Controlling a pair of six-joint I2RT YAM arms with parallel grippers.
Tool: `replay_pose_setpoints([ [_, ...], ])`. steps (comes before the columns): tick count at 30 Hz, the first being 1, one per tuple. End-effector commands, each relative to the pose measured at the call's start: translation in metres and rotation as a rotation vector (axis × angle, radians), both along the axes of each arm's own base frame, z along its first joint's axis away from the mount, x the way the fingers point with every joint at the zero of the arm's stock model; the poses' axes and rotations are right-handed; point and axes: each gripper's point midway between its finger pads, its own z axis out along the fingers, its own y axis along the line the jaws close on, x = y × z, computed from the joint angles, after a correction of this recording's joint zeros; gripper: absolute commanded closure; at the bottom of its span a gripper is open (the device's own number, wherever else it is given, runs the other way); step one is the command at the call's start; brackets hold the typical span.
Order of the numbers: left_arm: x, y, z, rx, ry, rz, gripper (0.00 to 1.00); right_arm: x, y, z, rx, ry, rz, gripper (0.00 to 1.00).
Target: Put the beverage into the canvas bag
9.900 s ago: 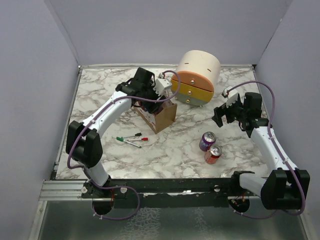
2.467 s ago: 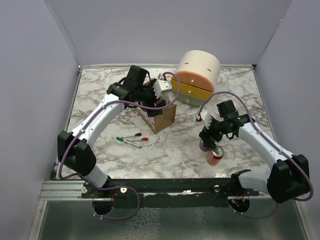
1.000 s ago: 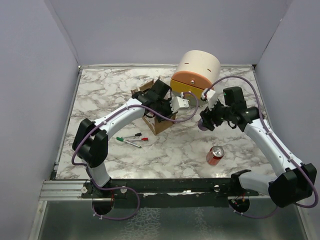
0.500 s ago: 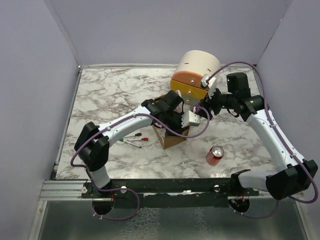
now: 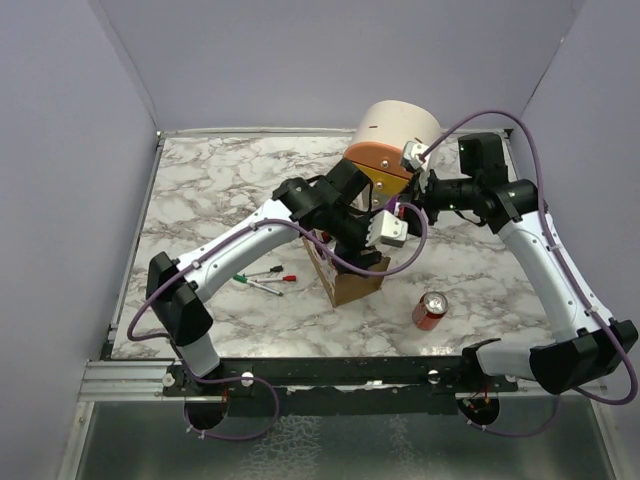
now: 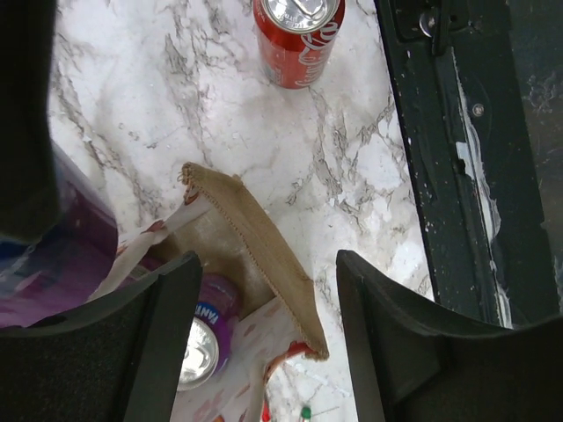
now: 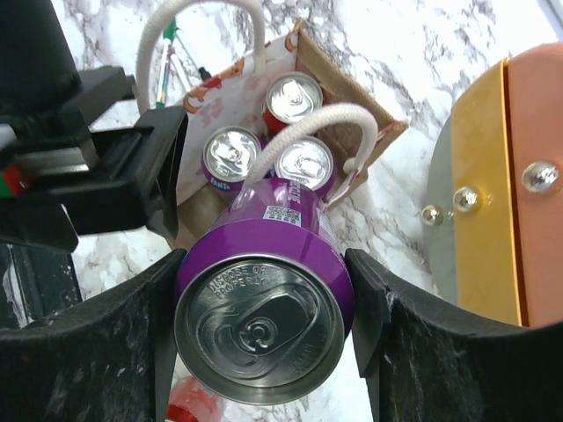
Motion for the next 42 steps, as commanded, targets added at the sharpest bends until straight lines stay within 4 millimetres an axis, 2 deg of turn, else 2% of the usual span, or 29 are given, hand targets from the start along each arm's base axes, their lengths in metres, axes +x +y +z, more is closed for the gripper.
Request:
replay_pose_setpoints([
  [1, -0.006, 0.023, 0.042, -0.035, -0.063, -0.054, 0.35, -0.011, 0.011, 0.054, 0.087, -0.135, 0.093, 0.86],
  [6, 0.022, 0.049, 0.068, -0.064, -0.116, 0.033, 0.35, -0.03, 0.017, 0.075, 0.14, -0.13, 0.161, 0.86],
  [9, 0.039, 0.07, 0.08, -0.093, -0.118, 0.089, 0.35, -0.038, 0.025, 0.077, 0.161, -0.111, 0.203, 0.86],
  [15, 0.063, 0.102, 0.08, -0.118, -0.117, 0.206, 0.35, -0.04, 0.049, 0.058, 0.109, -0.086, 0.245, 0.88],
  [18, 0.078, 0.11, 0.084, -0.183, -0.077, 0.312, 0.35, -0.039, 0.063, 0.045, 0.075, -0.079, 0.263, 0.88],
  [23, 0.104, 0.115, 0.079, -0.262, -0.025, 0.474, 0.35, -0.027, 0.074, 0.014, -0.002, -0.06, 0.238, 0.9],
  [27, 0.103, 0.109, 0.076, -0.312, 0.032, 0.473, 0.35, -0.016, 0.074, -0.008, -0.051, -0.039, 0.202, 0.9],
  [36, 0.074, 0.101, 0.097, -0.403, 0.093, 0.296, 0.34, -0.004, 0.06, -0.048, -0.239, 0.005, 0.127, 0.9],
  [39, 0.079, 0.1, 0.096, -0.406, 0.091, 0.311, 0.34, -0.002, 0.058, -0.055, -0.271, 0.009, 0.102, 0.9],
  [42, 0.091, 0.1, 0.089, -0.393, 0.092, 0.375, 0.34, 0.002, 0.057, -0.061, -0.297, 0.009, 0.072, 0.91],
])
